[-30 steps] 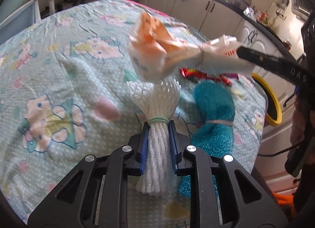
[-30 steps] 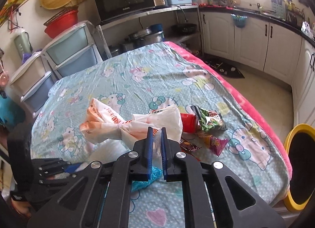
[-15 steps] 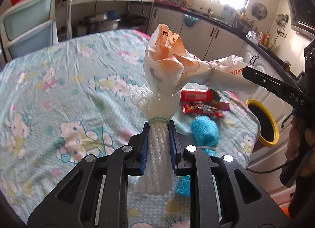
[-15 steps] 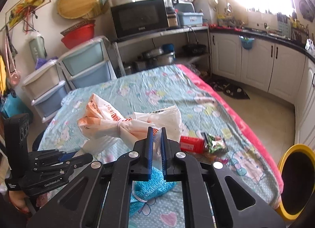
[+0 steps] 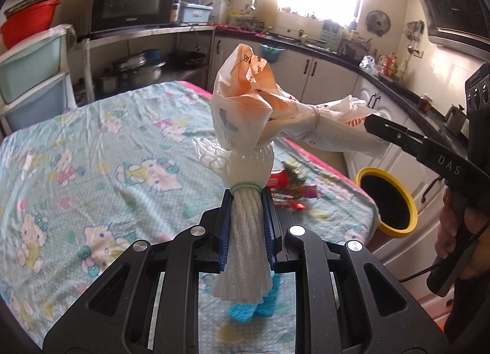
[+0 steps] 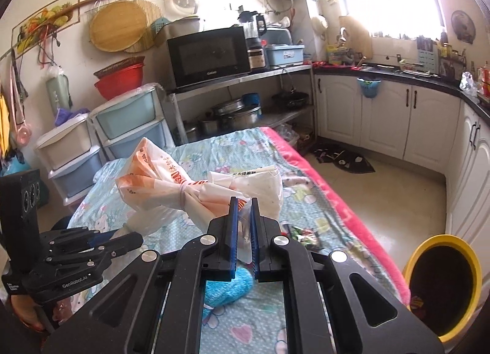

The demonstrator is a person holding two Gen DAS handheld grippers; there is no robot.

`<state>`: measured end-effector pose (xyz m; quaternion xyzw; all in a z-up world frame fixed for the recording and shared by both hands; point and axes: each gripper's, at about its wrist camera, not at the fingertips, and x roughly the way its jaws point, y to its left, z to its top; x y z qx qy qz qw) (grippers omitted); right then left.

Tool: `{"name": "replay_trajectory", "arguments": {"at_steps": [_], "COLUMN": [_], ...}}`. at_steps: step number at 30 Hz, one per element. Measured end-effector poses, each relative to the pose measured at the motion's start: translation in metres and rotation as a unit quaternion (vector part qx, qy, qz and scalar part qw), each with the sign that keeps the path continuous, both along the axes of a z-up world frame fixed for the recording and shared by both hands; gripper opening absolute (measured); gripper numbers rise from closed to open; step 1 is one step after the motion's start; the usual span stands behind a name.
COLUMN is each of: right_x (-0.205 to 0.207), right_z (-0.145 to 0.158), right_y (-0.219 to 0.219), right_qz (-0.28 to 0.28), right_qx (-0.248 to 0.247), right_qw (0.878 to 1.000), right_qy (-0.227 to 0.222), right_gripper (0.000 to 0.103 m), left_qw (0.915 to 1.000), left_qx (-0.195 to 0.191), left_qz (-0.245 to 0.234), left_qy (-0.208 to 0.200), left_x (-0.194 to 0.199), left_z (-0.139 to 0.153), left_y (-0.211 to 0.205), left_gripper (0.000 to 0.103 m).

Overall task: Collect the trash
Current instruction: 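Carry the white net and white bag over the yellow-rimmed bin with both tools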

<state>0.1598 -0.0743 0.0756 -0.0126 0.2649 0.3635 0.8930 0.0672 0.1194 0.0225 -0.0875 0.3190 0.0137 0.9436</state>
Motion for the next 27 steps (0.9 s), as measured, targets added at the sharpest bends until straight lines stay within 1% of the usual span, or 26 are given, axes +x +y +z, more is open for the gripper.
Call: {"name": "replay_trajectory", "arguments": {"at_steps": [7,14,22,27], "right_x": [0.003,0.007,0.021,0.028], "right_z": [0.004,0.004,0.004,0.005], "right_y": [-0.028,-0.058,-0.099,-0.125], "right_qz": [-0.032,-0.071,-0.121,-0.153], "right_qx": [0.005,0.004,0.010,0.009], "right_qw": [0.999,0.997,0.993,0.988], "right_qy": [-0.005,-0.011,-0.012,-0.017], "right_gripper": [0.007,0.007,0.007,0.007], "left_qw": [0.9996,0.9978,0.9945,0.9921], "left_qx": [-0.005,-0.007,-0.018,-0.017], "left_qz": [-0.024,-0.062,-0.099,-0.120], "left_qy": [-0.016,-0.022,-0.031,-0.035], "left_x": [0.016,0.040,0.067,0.083], "left_z": [0.008,0.012,0.018,0.025], "left_y": [-0.022,-0.053,-0.087,-0.109], "left_gripper": [0.013,0.013,0.013,0.013]}}
